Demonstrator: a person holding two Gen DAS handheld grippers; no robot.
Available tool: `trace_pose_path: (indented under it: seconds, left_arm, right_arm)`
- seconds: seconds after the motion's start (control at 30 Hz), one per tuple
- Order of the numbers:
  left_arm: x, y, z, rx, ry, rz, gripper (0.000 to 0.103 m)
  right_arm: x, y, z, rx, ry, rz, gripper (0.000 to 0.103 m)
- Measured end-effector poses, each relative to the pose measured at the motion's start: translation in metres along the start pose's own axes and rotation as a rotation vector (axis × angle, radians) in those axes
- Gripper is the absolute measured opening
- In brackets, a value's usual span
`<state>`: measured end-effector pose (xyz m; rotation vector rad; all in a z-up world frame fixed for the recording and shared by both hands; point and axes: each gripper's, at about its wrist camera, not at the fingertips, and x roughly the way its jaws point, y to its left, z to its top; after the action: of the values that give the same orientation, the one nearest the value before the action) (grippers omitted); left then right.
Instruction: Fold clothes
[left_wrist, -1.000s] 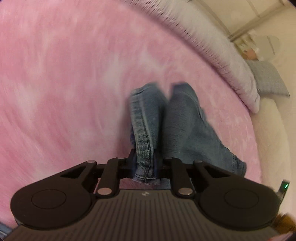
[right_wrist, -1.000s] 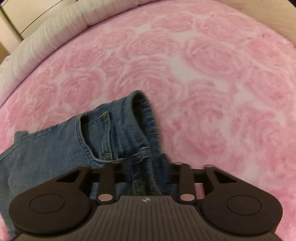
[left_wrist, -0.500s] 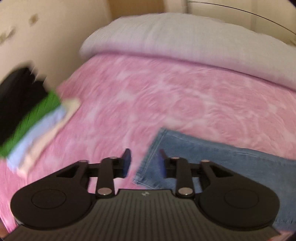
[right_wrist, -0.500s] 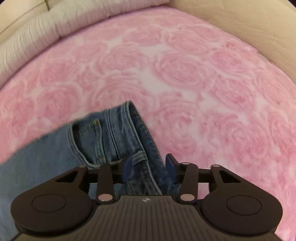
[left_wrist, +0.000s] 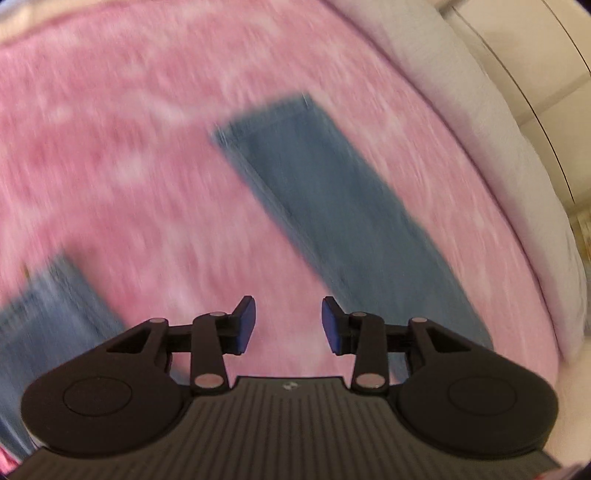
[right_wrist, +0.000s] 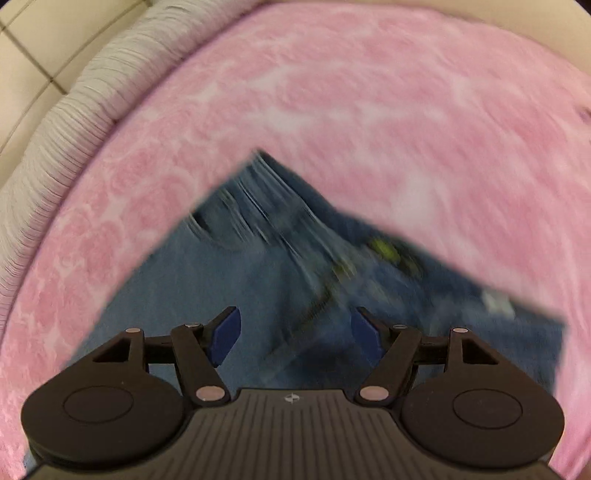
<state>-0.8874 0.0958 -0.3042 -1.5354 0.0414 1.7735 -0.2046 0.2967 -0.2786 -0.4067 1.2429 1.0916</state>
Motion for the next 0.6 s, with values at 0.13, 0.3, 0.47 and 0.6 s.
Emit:
trace_pose_path:
  seconds: [0.13, 0.3, 0.47, 0.6]
  left_arm:
    - [0.005, -0.019, -0.043, 0.076, 0.142, -0.079, 0.033]
    - [0.017, -0.062, -0.093, 0.215, 0.328, -0.189, 0.033]
    - [0.023, -0.115, -0.132, 0.365, 0.392, -0.272, 0.033]
    - [0.024, -0.159, -0.163, 0.437, 0.383, -0.323, 0.033]
  right_arm:
    - [-0.018, -0.03, -0.042, 0.089, 0.032, -0.083, 0.067]
    - [-0.053, -0.058, -0.072, 0.142, -0.012, -0.106, 0.066]
    - [-0.073, -0.074, -0.069, 0.067, -0.059, -0.08, 0.053]
    - [-0.07, -0.082, -0.042, -0.082, -0.072, -0.052, 0.045]
